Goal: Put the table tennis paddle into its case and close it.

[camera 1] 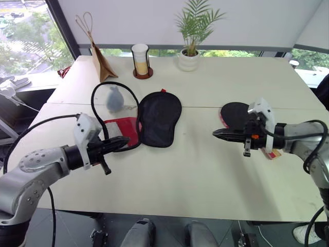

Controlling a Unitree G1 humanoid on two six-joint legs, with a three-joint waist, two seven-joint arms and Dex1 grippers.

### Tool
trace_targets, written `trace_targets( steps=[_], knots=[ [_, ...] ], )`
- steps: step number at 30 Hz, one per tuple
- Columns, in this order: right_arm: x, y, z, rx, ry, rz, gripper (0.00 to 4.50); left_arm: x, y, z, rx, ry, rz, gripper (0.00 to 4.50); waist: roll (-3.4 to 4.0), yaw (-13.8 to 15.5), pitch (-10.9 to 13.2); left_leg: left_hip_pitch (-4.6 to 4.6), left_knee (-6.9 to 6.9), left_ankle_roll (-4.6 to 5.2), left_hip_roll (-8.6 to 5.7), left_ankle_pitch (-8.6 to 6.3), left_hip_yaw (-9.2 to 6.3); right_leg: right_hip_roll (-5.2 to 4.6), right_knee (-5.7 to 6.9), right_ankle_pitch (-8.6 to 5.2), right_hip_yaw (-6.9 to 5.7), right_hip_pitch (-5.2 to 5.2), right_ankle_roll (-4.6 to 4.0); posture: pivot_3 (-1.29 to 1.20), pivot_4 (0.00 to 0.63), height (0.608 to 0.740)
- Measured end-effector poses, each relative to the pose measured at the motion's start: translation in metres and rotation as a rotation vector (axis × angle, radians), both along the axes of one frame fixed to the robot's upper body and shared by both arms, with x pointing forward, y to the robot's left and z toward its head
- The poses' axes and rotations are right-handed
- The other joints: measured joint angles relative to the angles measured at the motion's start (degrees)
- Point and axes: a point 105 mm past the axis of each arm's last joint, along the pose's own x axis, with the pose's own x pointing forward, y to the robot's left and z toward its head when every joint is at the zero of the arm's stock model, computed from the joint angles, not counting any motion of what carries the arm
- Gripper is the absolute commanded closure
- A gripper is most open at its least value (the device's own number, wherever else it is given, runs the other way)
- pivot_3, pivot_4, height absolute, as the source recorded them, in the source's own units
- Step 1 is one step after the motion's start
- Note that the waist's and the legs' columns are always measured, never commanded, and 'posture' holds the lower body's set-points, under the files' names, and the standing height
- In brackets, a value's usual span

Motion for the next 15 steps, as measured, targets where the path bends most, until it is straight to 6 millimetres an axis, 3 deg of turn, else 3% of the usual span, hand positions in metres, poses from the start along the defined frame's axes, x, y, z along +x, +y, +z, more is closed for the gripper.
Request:
trace_targets(
  steps=[15],
  knots=[
    [0.0014,0.0024,-0.006,0.001,0.02,0.001,4.47,-0.0045,0.0019,0.0074,-0.026,-0.007,0.038,4.5,0.0,0.0,0.0,0.0,0.01,-0.01,0.0,0.01,0.02,0.0,0.05,0.0,0.0,-0.02,0.0,0.0,0.15,0.74]
  ],
)
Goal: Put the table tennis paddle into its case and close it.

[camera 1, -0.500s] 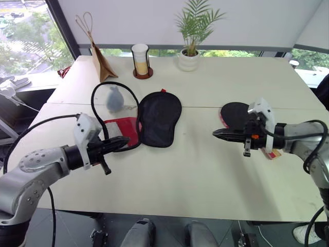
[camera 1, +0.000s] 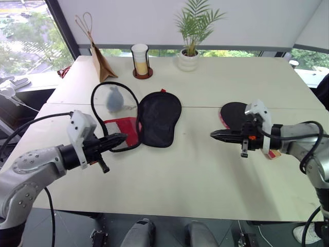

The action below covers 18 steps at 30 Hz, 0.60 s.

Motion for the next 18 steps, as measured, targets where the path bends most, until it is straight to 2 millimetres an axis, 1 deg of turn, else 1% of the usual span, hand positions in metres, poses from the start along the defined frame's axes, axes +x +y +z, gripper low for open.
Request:
trace_targets(
  steps=[6,11,12,14,15,16,17,18],
  knots=[
    [0.001,-0.002,-0.003,0.0,0.026,-0.022,4.47,-0.002,0.002,-0.006,0.003,0.025,0.007,4.5,0.0,0.0,0.0,0.0,0.0,-0.01,0.0,0.0,0.0,0.0,0.01,0.0,0.0,0.0,0.0,0.0,0.15,0.74],
    [0.004,-0.004,-0.004,-0.007,0.027,-0.051,4.47,-0.001,0.002,-0.004,0.009,0.014,0.008,4.5,0.0,0.0,0.0,0.0,0.01,-0.01,0.0,0.01,0.0,0.0,0.01,0.0,0.0,0.0,0.0,0.0,0.15,0.74],
    [0.005,-0.003,-0.004,-0.011,0.029,-0.056,4.23,-0.001,0.003,-0.003,0.014,0.008,0.009,4.5,0.0,0.0,0.0,0.0,0.01,-0.01,0.0,0.01,0.01,0.0,0.01,0.0,0.0,0.0,0.0,0.0,0.15,0.74],
    [0.009,-0.001,-0.004,-0.006,0.035,-0.072,3.59,0.001,0.005,-0.004,0.027,0.002,0.017,4.5,0.0,-0.1,0.0,0.0,0.0,-0.03,0.01,0.02,0.01,0.01,0.02,0.0,0.0,-0.02,0.0,0.0,0.15,0.74],
    [0.012,0.0,-0.005,0.001,0.046,-0.084,3.16,0.001,0.006,-0.004,0.029,0.002,0.019,4.5,0.0,-0.2,0.0,0.0,0.0,-0.03,0.02,0.02,0.01,0.02,0.03,0.0,0.0,-0.02,0.0,0.0,0.15,0.74],
    [0.015,0.002,-0.006,0.014,0.061,-0.097,2.59,0.002,0.007,-0.005,0.031,0.002,0.022,4.5,0.0,-0.3,0.0,0.0,0.0,-0.05,0.03,0.03,0.02,0.03,0.04,0.0,0.0,-0.03,0.0,0.0,0.15,0.74],
    [0.019,0.006,-0.007,0.027,0.08,-0.108,2.18,0.002,0.007,-0.005,0.033,0.0,0.023,4.5,0.0,-0.4,0.0,0.01,0.0,-0.06,0.04,0.04,0.03,0.03,0.05,0.0,0.0,-0.04,0.0,0.0,0.15,0.74],
    [0.023,0.011,-0.009,0.047,0.104,-0.119,1.56,0.002,0.008,-0.005,0.033,-0.004,0.022,4.5,-0.01,-0.5,0.0,0.01,-0.01,-0.08,0.05,0.05,0.03,0.04,0.06,0.0,0.0,-0.05,0.0,0.0,0.15,0.74]
  ],
)
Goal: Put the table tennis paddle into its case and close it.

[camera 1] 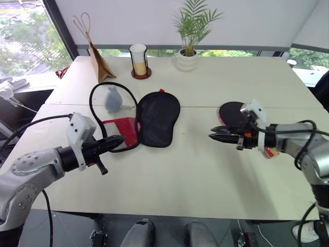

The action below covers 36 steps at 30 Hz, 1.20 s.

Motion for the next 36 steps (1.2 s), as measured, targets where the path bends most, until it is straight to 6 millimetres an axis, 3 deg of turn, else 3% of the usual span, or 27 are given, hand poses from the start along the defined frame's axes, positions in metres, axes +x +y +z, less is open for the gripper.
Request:
trace_targets(
  steps=[3,4,7,11,16,25,36],
  knots=[
    [0.008,0.015,-0.006,0.027,0.067,-0.014,0.16,0.001,0.002,-0.002,-0.003,0.01,0.002,4.5,0.0,-0.1,0.0,0.0,0.0,-0.02,0.0,0.01,0.01,0.0,0.06,0.0,0.0,-0.04,0.0,0.0,0.15,0.74],
    [0.014,0.025,-0.009,0.05,0.111,-0.026,0.07,0.001,0.005,-0.004,-0.002,0.016,0.007,4.5,-0.04,-0.3,0.0,0.02,0.0,-0.03,0.01,0.02,0.01,0.0,0.1,0.0,0.0,-0.05,0.0,0.0,0.15,0.74],
    [0.027,0.054,-0.024,0.101,0.245,-0.056,0.07,0.005,0.011,-0.005,-0.005,0.015,0.019,4.5,-0.07,-0.9,0.0,-0.01,-0.02,-0.1,0.02,0.06,0.0,0.01,0.23,0.0,-0.01,-0.15,-0.01,0.0,0.15,0.74],
    [0.044,0.073,-0.04,0.119,0.362,-0.157,0.07,0.01,0.018,-0.006,0.003,0.011,0.034,4.5,-0.07,-1.0,0.0,-0.04,-0.02,-0.1,-0.02,0.06,0.0,-0.01,0.33,0.0,-0.02,-0.23,-0.01,0.0,0.15,0.74],
    [0.058,0.081,-0.055,0.089,0.408,-0.264,0.07,0.01,0.02,-0.004,0.036,-0.009,0.025,4.5,-0.09,-1.0,-0.1,-0.07,-0.01,-0.11,-0.09,0.06,0.01,-0.08,0.69,0.0,-0.02,-0.43,-0.01,0.0,0.15,0.74],
    [0.067,0.113,-0.061,0.067,0.334,-0.225,0.07,0.013,0.022,-0.002,0.057,-0.029,0.028,4.5,-0.25,-2.7,-0.2,-0.01,0.0,-0.21,-0.03,0.12,0.03,-0.01,0.85,0.0,-0.03,-0.46,-0.01,0.0,0.15,0.74],
    [0.069,0.137,-0.07,-0.011,0.215,-0.132,0.07,0.011,0.026,-0.004,0.067,-0.026,0.05,4.5,-0.31,-3.9,-0.2,0.03,-0.01,-0.28,0.13,0.16,0.04,0.17,0.93,0.01,0.0,-0.51,-0.01,0.0,0.15,0.74]
  ],
)
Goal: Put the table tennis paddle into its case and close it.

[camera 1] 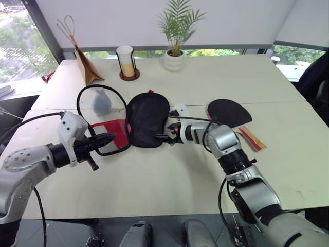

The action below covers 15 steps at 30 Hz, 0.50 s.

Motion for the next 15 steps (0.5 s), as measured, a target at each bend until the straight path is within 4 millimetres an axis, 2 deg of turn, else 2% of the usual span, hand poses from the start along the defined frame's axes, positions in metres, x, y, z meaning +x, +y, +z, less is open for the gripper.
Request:
trace_targets(
  steps=[3,5,6,13,15],
  knots=[
    [0.002,0.008,-0.001,-0.011,-0.017,0.021,0.07,-0.001,0.006,0.003,-0.007,-0.007,0.022,4.5,-0.01,-0.4,0.0,0.04,-0.01,-0.03,0.08,0.01,0.02,0.08,0.01,0.01,0.01,-0.02,-0.02,0.0,0.15,0.74],
    [0.004,0.011,-0.002,-0.021,-0.028,0.028,0.58,-0.002,0.007,0.003,-0.015,-0.006,0.022,4.5,0.0,-0.3,0.0,0.05,-0.02,-0.07,0.12,0.04,0.02,0.1,0.02,0.01,0.0,-0.02,-0.03,0.0,0.15,0.74],
    [0.005,0.011,-0.002,-0.026,-0.033,0.028,0.9,-0.002,0.007,0.003,-0.016,-0.004,0.023,4.5,0.0,-0.3,0.0,0.05,-0.02,-0.08,0.12,0.04,0.01,0.1,0.02,0.01,0.0,-0.02,-0.03,0.0,0.15,0.74],
    [0.008,0.023,-0.006,-0.038,-0.049,0.047,4.3,-0.001,0.008,0.003,-0.017,-0.008,0.045,4.5,-0.01,-0.4,0.0,0.05,-0.1,-0.11,0.12,0.03,0.02,0.11,0.03,0.02,0.01,-0.12,-0.03,0.0,0.15,0.74],
    [0.007,0.026,-0.007,-0.036,-0.048,0.06,4.41,-0.001,0.008,0.003,-0.015,-0.012,0.048,4.5,-0.01,-0.4,0.0,0.05,-0.11,-0.11,0.12,0.02,0.02,0.11,0.03,0.02,0.01,-0.13,-0.03,0.0,0.15,0.74]
  ],
)
